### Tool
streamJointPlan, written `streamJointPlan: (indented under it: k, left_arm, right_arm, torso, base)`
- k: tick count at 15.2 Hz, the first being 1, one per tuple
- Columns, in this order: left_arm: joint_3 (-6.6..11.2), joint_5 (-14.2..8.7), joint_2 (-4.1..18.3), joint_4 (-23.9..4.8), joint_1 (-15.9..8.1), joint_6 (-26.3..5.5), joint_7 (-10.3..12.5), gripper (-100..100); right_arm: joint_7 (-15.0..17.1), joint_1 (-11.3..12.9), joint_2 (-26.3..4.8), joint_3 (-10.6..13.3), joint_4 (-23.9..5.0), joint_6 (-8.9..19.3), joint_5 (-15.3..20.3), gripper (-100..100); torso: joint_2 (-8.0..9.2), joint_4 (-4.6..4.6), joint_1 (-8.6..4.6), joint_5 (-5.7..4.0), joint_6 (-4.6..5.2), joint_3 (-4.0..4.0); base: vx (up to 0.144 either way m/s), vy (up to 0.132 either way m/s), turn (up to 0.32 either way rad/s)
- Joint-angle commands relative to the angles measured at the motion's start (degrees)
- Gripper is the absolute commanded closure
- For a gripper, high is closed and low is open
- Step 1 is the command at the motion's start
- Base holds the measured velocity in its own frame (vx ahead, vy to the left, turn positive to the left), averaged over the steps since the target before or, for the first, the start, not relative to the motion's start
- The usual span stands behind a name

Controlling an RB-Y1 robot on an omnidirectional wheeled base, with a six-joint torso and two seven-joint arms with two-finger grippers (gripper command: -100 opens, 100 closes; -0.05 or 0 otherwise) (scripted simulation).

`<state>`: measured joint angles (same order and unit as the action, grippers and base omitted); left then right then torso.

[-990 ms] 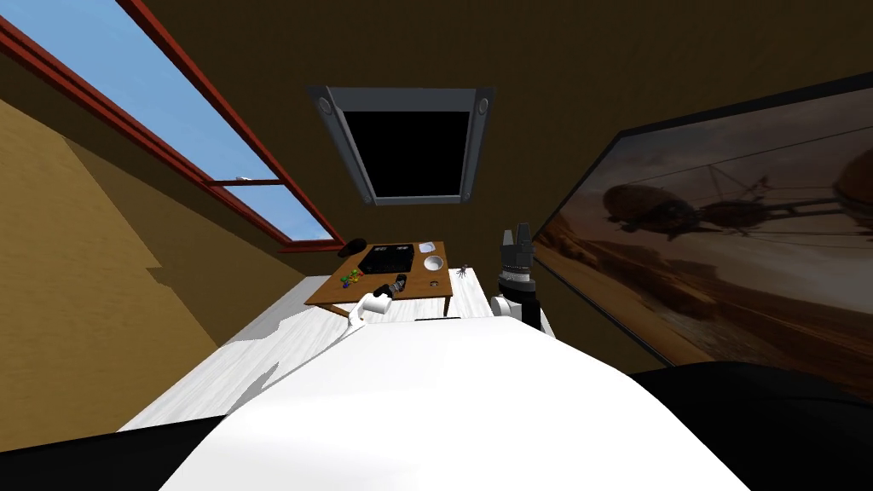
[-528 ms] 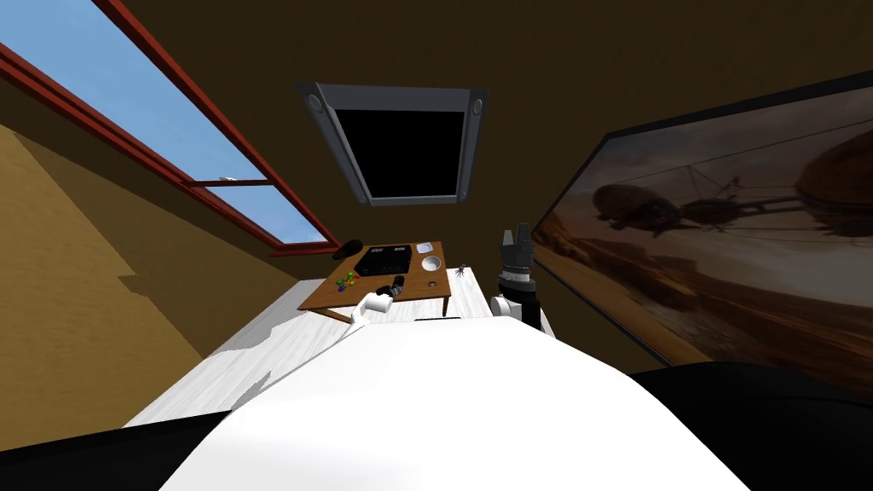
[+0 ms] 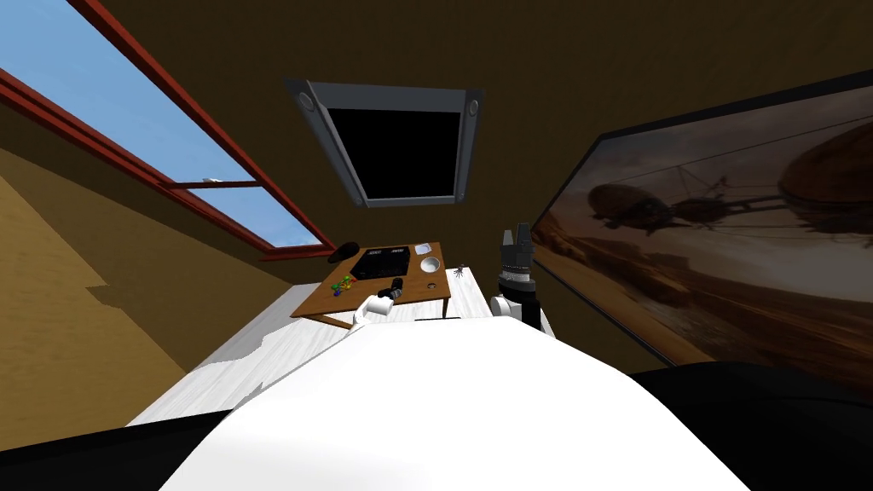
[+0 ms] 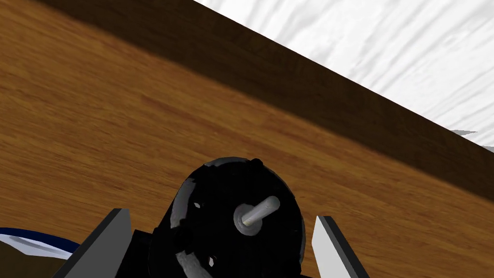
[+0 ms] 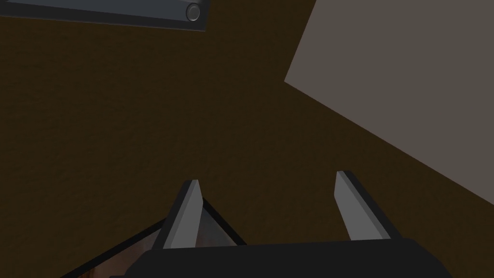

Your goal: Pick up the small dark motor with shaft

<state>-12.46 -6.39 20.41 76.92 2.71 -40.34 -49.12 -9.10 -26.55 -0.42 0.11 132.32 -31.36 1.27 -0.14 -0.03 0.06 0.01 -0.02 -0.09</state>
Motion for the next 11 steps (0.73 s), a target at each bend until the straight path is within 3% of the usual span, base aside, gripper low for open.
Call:
streamJointPlan:
  k: [1,5,9,11]
  left_arm:
    - [0.0,0.0,0.0,0.0,0.0,0.0,0.0,100]
    - [-0.02,0.0,0.0,0.0,0.0,0.0,0.0,100]
    - [0.34,-1.4,0.8,3.9,0.2,-3.3,-1.5,100]
    - [0.32,-1.4,0.8,3.5,0.3,-2.9,-1.4,100]
  right_arm:
    - [0.0,0.0,0.0,0.0,0.0,0.0,0.0,0]
    - [0.0,0.0,0.0,0.0,0.0,0.0,0.0,0]
    - [0.0,0.0,0.0,0.0,0.0,0.0,0.0,0]
    - [0.0,0.0,0.0,0.0,0.0,0.0,0.0,0]
  torso:
    - [0.0,0.0,0.0,0.0,0.0,0.0]
    - [0.03,0.02,-0.03,0.02,0.03,0.02]
    - [0.2,0.07,-0.13,-0.03,-0.01,0.12]
    - [0.25,0.1,-0.16,-0.06,0.0,0.17]
  base:
    - [0.009,0.007,0.004]
    - [0.0,0.0,0.0]
    - [-0.035,-0.02,0.075]
    - [-0.031,-0.021,0.036]
